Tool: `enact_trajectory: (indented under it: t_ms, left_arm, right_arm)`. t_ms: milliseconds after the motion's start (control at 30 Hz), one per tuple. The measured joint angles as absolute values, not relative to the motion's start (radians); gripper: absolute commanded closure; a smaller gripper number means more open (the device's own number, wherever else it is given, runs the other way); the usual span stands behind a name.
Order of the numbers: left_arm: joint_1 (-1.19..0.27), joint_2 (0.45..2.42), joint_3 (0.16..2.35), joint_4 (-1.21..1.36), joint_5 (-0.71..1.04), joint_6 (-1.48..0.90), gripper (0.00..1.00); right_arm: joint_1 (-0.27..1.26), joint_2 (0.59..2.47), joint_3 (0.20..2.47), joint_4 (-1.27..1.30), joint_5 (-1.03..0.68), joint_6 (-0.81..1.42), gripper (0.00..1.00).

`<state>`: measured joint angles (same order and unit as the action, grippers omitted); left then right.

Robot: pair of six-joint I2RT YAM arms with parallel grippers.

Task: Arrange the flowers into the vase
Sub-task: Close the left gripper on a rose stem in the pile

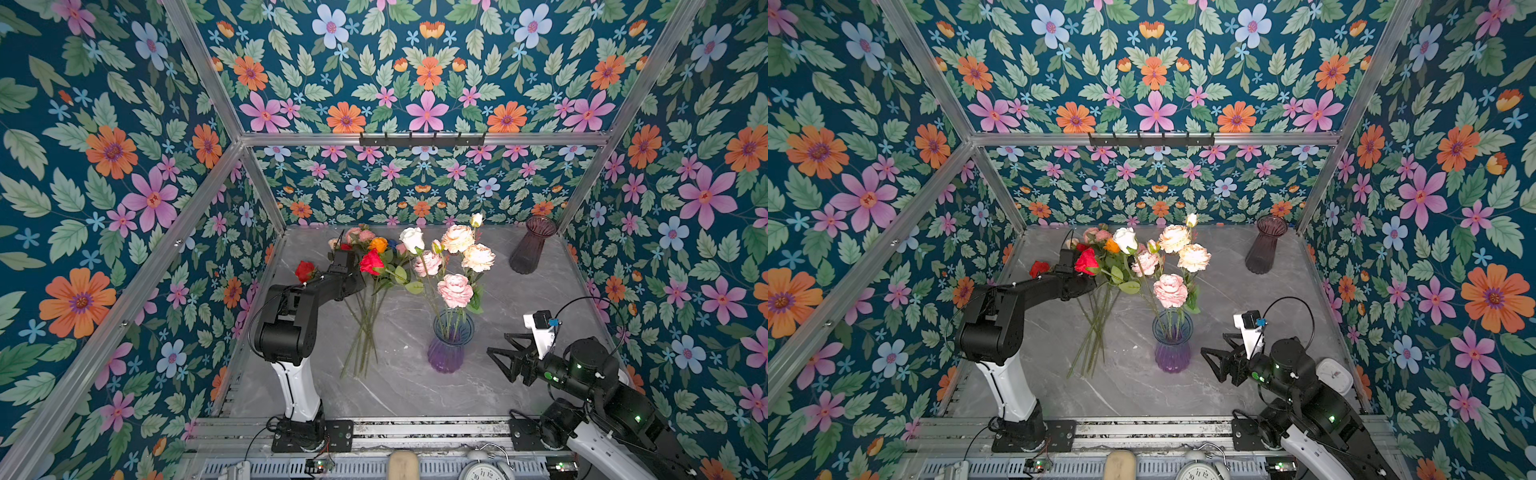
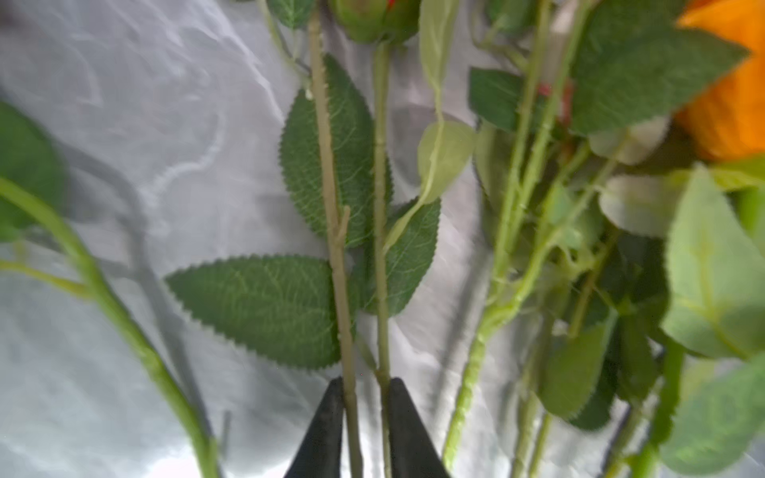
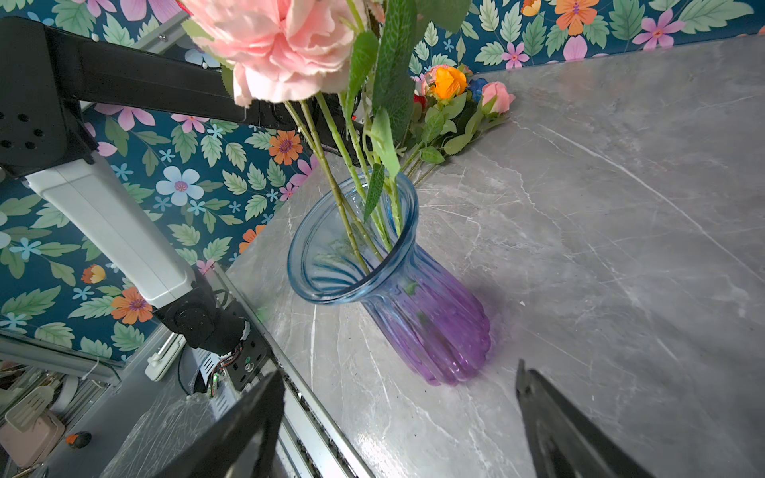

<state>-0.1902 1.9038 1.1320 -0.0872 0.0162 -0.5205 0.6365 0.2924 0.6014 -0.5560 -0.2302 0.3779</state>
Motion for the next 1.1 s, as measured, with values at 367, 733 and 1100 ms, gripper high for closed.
enact_trajectory:
  t_ms: [367,733,1100]
  left_arm:
    - [-0.179,1.847,1.096,-0.083,0.029,-0.521,0.88]
    - [-0.179,1.715,1.075,-0.082,0.047,-0.508,1.0]
    - [-0.147,1.833,1.124,-0.094,0.057,-0.463,0.75]
  right_arm:
    - [0.636,0.301,0.602,-0.557,-0.224,0.377,0.11]
    - [0.636,0.312,0.602,-0.556,-0.224,0.373,0.11]
    - [0.636,0.311,0.604,-0.556,-0.225,0.37,0.11]
